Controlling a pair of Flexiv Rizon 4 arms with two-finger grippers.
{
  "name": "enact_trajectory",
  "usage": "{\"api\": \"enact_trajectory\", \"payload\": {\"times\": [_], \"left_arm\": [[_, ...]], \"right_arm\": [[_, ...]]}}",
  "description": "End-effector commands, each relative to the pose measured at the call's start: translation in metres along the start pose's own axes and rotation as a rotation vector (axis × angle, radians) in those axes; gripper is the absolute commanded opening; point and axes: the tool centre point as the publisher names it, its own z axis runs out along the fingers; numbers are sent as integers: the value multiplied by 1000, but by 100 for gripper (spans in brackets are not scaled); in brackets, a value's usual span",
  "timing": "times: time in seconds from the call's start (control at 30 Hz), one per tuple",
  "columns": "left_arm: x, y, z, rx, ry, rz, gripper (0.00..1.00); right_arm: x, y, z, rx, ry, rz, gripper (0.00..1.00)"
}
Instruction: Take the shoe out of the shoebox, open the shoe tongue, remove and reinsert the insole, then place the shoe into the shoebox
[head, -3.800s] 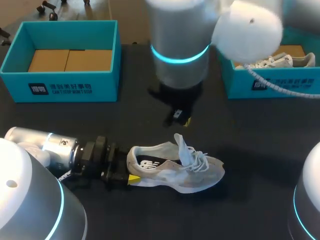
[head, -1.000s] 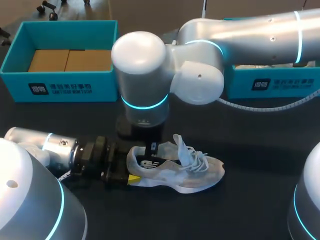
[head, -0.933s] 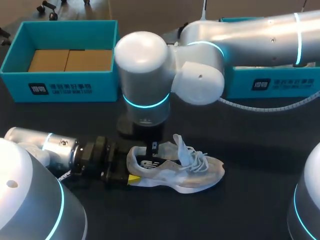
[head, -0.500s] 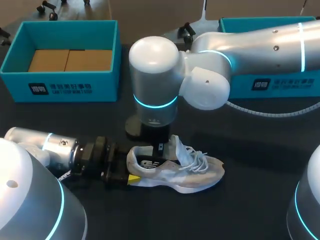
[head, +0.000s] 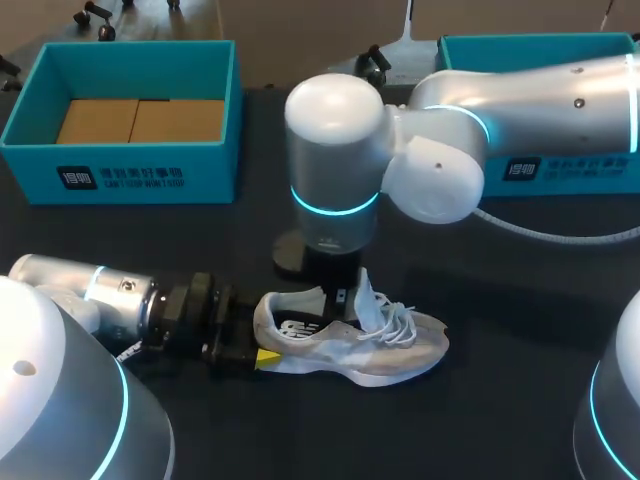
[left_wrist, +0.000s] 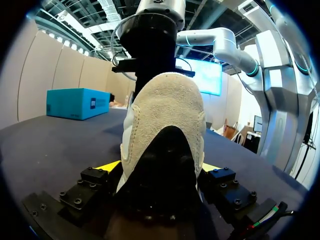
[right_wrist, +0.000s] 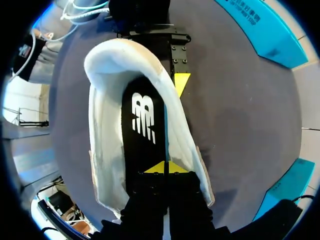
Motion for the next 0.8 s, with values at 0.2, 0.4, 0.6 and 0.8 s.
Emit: {"api": "enact_trajectory", "payload": {"times": [0.2,0.4,0.6,0.8], "left_arm": [[1,0,0,0,-3,1,0],[1,0,0,0,-3,1,0],[1,0,0,0,-3,1,0],[1,0,0,0,-3,1,0]], "right_arm": [[-4,-11,9,-2,58,-7,0],[-2,-15,17,-3,92,6,7],[0,-18,22,-22,105,23,27],[0,-19,29,-42,128,35,36]]}}
